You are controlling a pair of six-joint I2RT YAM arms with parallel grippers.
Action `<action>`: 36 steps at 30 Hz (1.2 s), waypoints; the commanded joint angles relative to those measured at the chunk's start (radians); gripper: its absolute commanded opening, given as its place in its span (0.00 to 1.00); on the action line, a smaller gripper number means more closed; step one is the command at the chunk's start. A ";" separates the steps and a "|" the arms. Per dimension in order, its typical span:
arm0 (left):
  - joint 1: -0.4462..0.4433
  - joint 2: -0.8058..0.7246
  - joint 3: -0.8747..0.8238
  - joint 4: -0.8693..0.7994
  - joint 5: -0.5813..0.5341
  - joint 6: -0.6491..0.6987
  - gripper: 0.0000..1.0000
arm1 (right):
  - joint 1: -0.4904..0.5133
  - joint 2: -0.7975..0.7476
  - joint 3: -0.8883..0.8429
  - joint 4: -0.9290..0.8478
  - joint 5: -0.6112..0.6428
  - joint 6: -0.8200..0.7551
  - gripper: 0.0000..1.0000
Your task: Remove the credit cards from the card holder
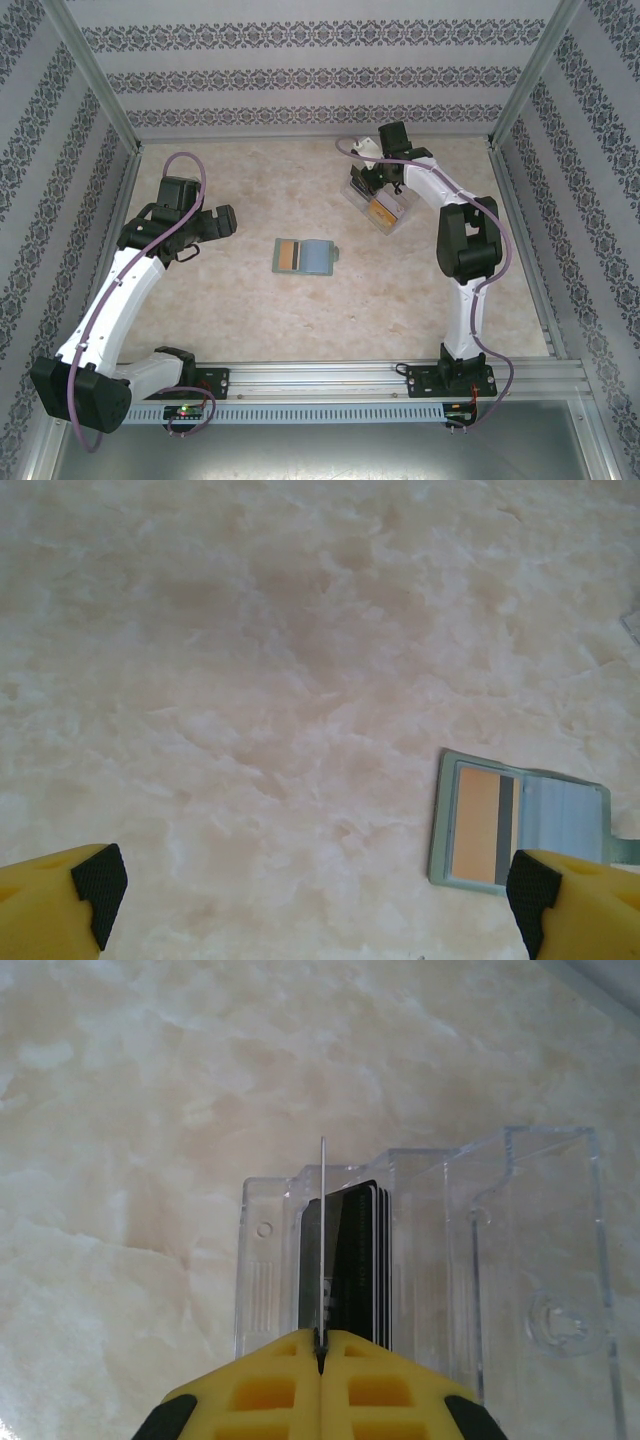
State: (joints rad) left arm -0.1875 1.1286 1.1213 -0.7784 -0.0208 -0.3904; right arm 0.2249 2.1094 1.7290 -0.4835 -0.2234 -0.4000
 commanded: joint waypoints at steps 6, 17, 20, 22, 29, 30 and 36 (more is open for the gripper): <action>0.007 0.002 -0.004 -0.007 0.026 0.032 0.99 | -0.007 0.037 0.051 -0.056 0.030 -0.026 0.06; 0.007 0.000 -0.008 -0.003 0.039 0.036 0.99 | -0.007 0.044 0.079 -0.095 0.042 0.012 0.20; 0.007 -0.006 -0.012 0.005 0.051 0.036 0.99 | -0.008 0.041 0.123 -0.143 0.023 0.058 0.28; 0.007 -0.010 -0.015 0.010 0.053 0.034 0.99 | -0.008 0.023 0.123 -0.143 0.018 0.081 0.30; 0.008 0.012 -0.014 0.007 0.070 0.002 1.00 | -0.006 -0.122 0.040 -0.112 -0.014 0.290 0.42; 0.007 0.019 -0.014 0.010 0.080 -0.009 0.99 | -0.004 -0.145 0.021 -0.107 -0.030 0.327 0.43; 0.007 0.091 -0.050 0.096 0.218 -0.088 1.00 | 0.060 -0.331 -0.214 0.004 0.022 0.629 0.55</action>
State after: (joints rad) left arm -0.1879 1.1915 1.0943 -0.7437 0.1146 -0.4217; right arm 0.2440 1.8462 1.5864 -0.5293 -0.2211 0.0273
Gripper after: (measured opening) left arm 0.994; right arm 0.541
